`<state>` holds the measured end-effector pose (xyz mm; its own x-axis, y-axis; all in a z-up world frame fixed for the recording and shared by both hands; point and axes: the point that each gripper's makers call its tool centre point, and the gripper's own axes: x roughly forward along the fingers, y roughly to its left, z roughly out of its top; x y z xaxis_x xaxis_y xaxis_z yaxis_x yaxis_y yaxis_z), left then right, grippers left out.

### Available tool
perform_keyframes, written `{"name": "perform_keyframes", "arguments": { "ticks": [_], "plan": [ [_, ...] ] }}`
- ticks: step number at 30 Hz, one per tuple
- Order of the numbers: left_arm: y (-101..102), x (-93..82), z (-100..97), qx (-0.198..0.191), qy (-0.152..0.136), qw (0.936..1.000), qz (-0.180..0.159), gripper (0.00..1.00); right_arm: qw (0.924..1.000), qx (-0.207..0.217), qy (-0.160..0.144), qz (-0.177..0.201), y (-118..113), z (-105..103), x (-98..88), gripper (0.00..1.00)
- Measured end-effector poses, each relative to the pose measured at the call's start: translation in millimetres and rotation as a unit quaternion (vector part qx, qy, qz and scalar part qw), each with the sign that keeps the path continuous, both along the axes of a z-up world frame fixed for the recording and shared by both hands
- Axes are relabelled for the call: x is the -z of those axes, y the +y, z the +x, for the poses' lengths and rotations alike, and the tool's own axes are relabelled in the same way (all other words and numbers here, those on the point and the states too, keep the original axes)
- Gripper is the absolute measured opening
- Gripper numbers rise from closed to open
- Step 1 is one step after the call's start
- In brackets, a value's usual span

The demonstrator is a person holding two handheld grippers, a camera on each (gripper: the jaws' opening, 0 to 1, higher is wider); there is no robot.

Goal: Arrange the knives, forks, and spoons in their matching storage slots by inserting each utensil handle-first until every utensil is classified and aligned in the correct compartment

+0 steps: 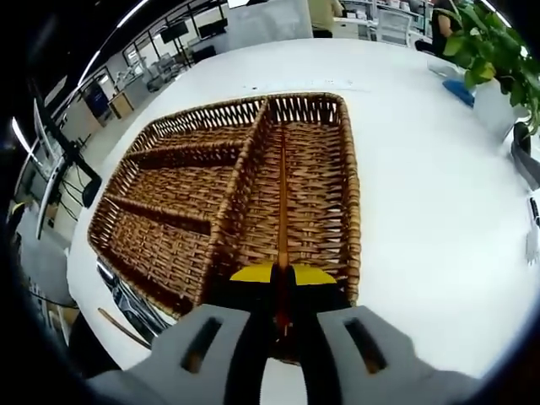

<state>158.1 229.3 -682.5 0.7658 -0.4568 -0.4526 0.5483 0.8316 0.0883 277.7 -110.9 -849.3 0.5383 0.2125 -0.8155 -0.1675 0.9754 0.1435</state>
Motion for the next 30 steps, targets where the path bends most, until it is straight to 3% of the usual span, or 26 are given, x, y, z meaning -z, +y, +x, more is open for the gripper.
{"name": "perform_keyframes", "arguments": {
  "ticks": [17,26,30],
  "plan": [
    [0.5,0.6,0.5,-0.001,0.001,1.0,0.001,0.99,0.9995,-0.024,0.009,-0.018,1.9,-3.6,13.5,0.04],
    [0.5,4.3,-1.1,0.0,0.005,1.0,0.005,0.99,0.9996,-0.019,0.019,0.001,4.7,-4.3,13.2,0.05],
    [0.6,4.1,-0.2,-0.001,0.005,1.0,0.004,0.99,0.9987,-0.049,0.015,0.005,8.6,-10.9,8.6,0.05]
  ]
}}
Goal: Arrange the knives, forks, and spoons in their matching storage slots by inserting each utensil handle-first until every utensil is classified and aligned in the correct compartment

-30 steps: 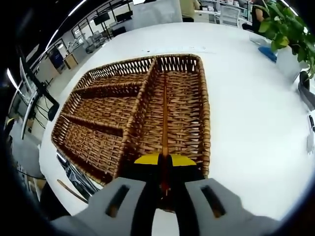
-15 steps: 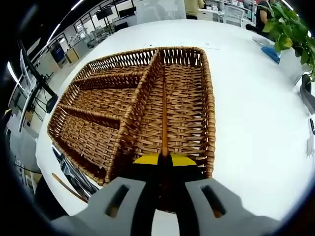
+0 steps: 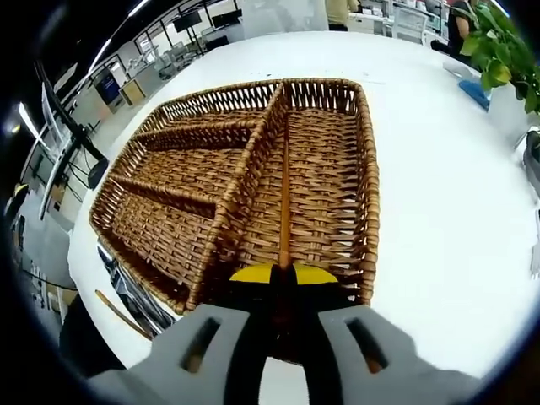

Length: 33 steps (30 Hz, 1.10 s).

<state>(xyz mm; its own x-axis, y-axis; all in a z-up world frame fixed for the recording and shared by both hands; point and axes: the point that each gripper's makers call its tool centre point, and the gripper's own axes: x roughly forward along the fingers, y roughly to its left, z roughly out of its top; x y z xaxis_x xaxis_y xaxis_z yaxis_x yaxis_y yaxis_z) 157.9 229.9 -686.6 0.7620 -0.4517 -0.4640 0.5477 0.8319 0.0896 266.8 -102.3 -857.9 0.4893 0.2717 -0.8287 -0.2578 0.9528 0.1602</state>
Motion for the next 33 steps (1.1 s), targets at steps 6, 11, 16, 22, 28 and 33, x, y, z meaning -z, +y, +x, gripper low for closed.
{"name": "perform_keyframes", "arguments": {
  "ticks": [6,11,16,22,28,33],
  "plan": [
    [-4.5,-1.1,0.7,0.005,-0.002,1.0,0.001,0.99,0.998,-0.049,-0.037,-0.012,7.2,6.3,-12.2,0.1],
    [-5.3,-0.6,0.0,0.008,-0.002,1.0,0.004,0.99,0.989,-0.092,-0.11,-0.037,8.6,22.5,-44.0,0.17],
    [-7.0,-2.7,0.6,0.009,-0.005,0.9999,0.004,0.99,0.9802,-0.116,-0.159,-0.027,10.9,31.0,-71.7,0.34],
    [-9.3,-2.4,1.6,0.013,-0.005,0.9999,0.004,0.99,0.9681,-0.144,-0.205,-0.008,14.4,30.9,-97.4,0.77],
    [-13.0,-2.3,4.1,0.017,-0.006,0.9998,0.001,0.99,0.9425,-0.203,-0.26,0.055,34.3,23.9,-121.4,1.0],
    [-15.3,-4.8,6.6,0.019,-0.01,0.9998,-0.001,0.99,0.94,-0.211,-0.264,0.049,28.1,16.9,-121.6,1.0]
  ]
}}
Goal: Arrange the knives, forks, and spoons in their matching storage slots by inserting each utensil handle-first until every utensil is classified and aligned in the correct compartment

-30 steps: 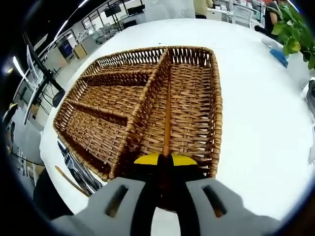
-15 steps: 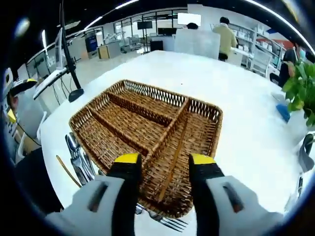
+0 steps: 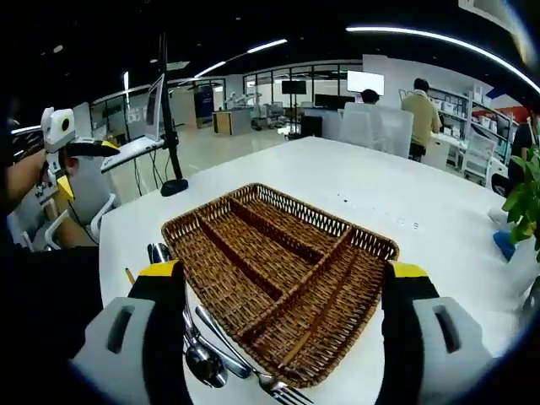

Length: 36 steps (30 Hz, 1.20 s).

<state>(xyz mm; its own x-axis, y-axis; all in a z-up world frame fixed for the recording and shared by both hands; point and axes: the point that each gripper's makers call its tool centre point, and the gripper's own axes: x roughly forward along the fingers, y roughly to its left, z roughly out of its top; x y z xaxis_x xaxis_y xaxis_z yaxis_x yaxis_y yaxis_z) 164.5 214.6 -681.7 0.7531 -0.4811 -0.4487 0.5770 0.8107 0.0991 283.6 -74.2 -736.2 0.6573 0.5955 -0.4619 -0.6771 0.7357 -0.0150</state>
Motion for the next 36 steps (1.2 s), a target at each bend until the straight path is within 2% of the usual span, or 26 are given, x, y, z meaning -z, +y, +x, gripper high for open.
{"name": "perform_keyframes", "arguments": {
  "ticks": [3,8,12,15,20,23,33,36],
  "plan": [
    [-0.7,-1.4,1.8,0.001,-0.003,1.0,-0.002,0.99,0.9999,-0.008,-0.013,-0.001,0.5,-8.5,-2.6,1.0],
    [-0.9,-0.2,2.9,0.002,-0.003,1.0,-0.002,0.99,0.9998,-0.008,-0.018,-0.003,-4.8,-17.8,-7.4,1.0],
    [-0.8,-1.2,3.0,-0.001,-0.006,1.0,-0.007,0.99,0.9996,-0.013,-0.023,0.01,-6.6,-28.3,-18.0,1.0],
    [-1.5,-0.2,3.1,0.001,-0.007,0.9999,-0.008,0.99,0.9996,-0.013,-0.024,0.003,-9.3,-32.7,-20.0,1.0],
    [-4.0,0.9,4.3,0.003,-0.008,0.9999,-0.012,0.99,0.9997,-0.003,-0.022,0.005,-16.7,-39.0,-21.5,1.0],
    [-9.0,-3.1,5.6,0.011,-0.015,0.9995,-0.027,0.99,0.9997,-0.004,-0.026,-0.001,-19.8,-47.4,-21.2,1.0],
    [-13.3,-6.0,12.2,0.016,-0.019,0.9995,-0.018,0.99,0.9992,0.016,-0.034,0.014,-30.0,-72.0,-32.1,1.0],
    [-16.4,-5.2,12.3,0.019,-0.016,0.9995,-0.019,0.99,0.9991,0.019,-0.038,0.007,-31.9,-78.7,-30.7,1.0]
  ]
}}
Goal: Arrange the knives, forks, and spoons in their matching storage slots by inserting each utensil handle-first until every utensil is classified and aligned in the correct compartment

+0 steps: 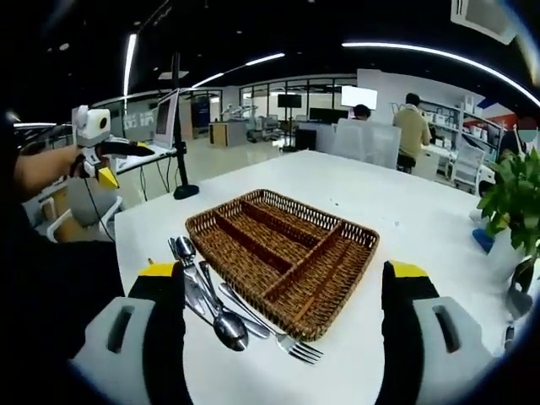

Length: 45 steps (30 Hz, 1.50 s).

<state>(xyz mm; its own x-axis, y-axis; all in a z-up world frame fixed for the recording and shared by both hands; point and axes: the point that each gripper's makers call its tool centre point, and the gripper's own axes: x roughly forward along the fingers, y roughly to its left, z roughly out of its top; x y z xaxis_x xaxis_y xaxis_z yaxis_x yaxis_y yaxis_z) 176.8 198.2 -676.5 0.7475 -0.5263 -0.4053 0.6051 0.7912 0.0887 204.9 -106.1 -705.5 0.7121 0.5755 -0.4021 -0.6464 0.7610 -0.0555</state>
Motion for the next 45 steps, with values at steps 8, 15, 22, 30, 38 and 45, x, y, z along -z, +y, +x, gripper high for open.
{"name": "perform_keyframes", "arguments": {
  "ticks": [8,15,22,30,38,45],
  "plan": [
    [-3.7,0.7,2.4,0.005,0.0,1.0,0.004,0.99,1.0,0.004,-0.003,0.001,-4.8,-9.4,-7.9,1.0],
    [-5.0,1.3,1.5,0.008,0.002,1.0,0.002,0.99,0.9997,0.019,-0.004,0.016,-11.6,-9.3,-9.7,1.0],
    [-3.2,2.3,1.8,0.009,0.002,0.9999,0.01,0.99,0.9997,0.019,-0.002,0.018,-13.0,-9.8,-10.6,1.0],
    [-14.6,9.6,-2.6,0.032,0.004,0.9992,0.025,0.99,0.9996,0.019,-0.004,0.022,-13.8,-9.0,-14.7,1.0],
    [-19.3,8.9,-1.1,0.048,0.003,0.998,0.042,0.97,0.9994,0.02,-0.004,0.028,-14.3,-8.9,-16.3,1.0],
    [-29.2,25.8,-3.5,0.075,0.02,0.9957,0.05,0.94,0.9995,0.016,-0.001,0.026,-13.3,-11.7,-14.2,1.0]
  ]
}}
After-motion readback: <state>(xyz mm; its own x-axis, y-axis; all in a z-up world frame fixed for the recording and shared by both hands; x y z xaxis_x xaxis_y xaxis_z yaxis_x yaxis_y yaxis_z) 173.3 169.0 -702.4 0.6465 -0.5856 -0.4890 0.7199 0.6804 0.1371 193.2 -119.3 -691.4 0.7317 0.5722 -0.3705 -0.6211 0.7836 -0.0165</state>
